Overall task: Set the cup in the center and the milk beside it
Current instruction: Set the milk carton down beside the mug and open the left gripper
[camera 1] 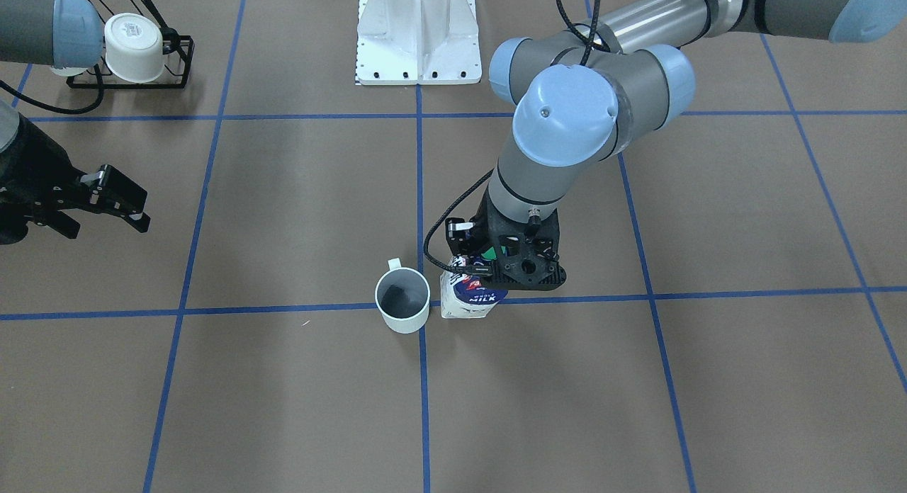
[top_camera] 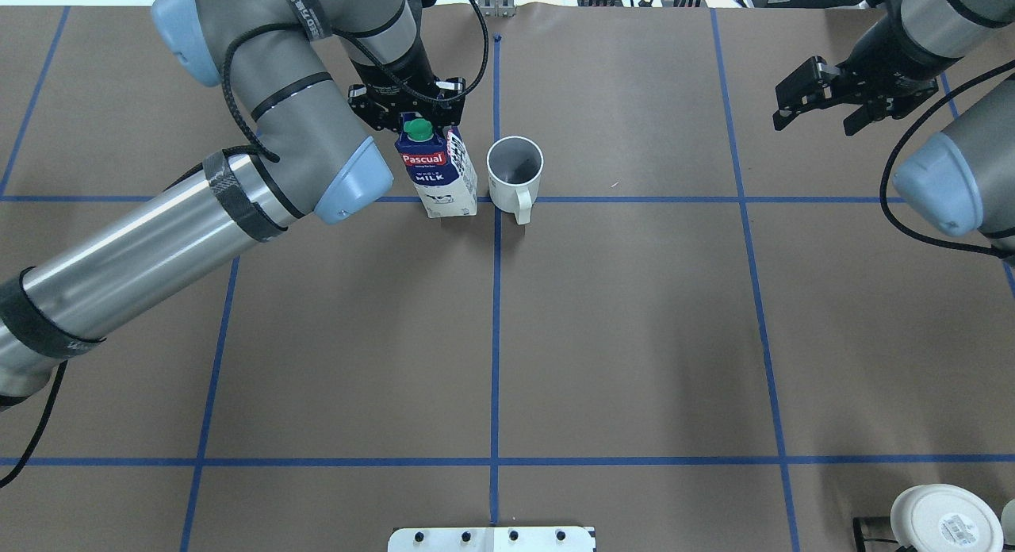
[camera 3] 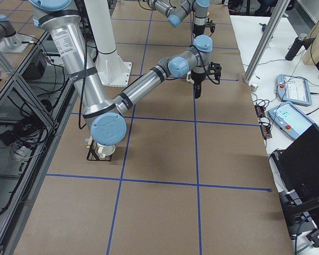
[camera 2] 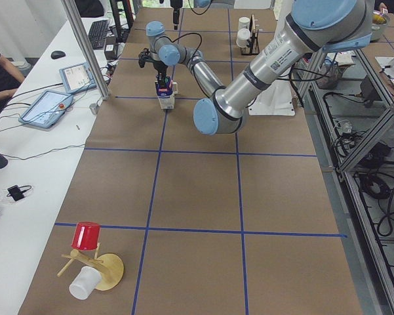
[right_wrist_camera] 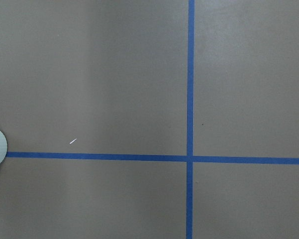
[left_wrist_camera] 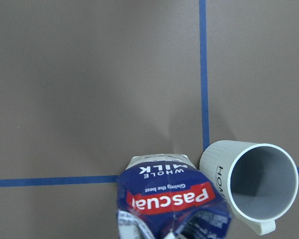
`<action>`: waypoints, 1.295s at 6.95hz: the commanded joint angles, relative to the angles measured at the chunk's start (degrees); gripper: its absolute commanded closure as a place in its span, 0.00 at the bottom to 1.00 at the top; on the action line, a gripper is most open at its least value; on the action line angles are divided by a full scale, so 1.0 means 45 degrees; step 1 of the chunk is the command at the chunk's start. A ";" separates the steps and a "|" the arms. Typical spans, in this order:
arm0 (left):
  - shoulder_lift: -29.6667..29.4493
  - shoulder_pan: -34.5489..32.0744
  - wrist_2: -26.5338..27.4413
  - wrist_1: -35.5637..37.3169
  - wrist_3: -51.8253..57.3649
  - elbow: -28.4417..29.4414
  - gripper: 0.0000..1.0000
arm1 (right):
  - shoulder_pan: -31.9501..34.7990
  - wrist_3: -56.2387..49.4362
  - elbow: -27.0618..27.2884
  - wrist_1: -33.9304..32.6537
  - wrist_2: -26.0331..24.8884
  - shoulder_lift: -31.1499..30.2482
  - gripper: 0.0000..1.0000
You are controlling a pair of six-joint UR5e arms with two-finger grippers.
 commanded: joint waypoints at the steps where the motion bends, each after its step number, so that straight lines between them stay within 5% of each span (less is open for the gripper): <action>1: -0.0009 0.0120 0.0085 -0.0337 -0.0248 0.0110 1.00 | 0.0000 0.0000 -0.0017 -0.0019 -0.0007 -0.0031 0.00; 2: -0.0009 0.0120 0.0085 -0.0359 -0.0268 0.0150 1.00 | -0.0019 0.0000 -0.0037 -0.0019 -0.0007 -0.0031 0.00; 3: -0.0009 0.0140 0.0085 -0.0513 -0.0307 0.0247 0.38 | 0.0000 0.0000 -0.0017 -0.0019 -0.0007 -0.0031 0.00; 4: 0.0010 0.0140 0.0085 -0.0650 -0.0365 0.0267 0.03 | 0.0000 -0.0019 0.0021 0.0039 -0.0123 -0.0089 0.00; 9: 0.0050 -0.0132 -0.0090 -0.2250 -0.2820 0.0092 0.02 | 0.0000 0.0019 0.0628 0.0176 -0.0534 -0.1103 0.00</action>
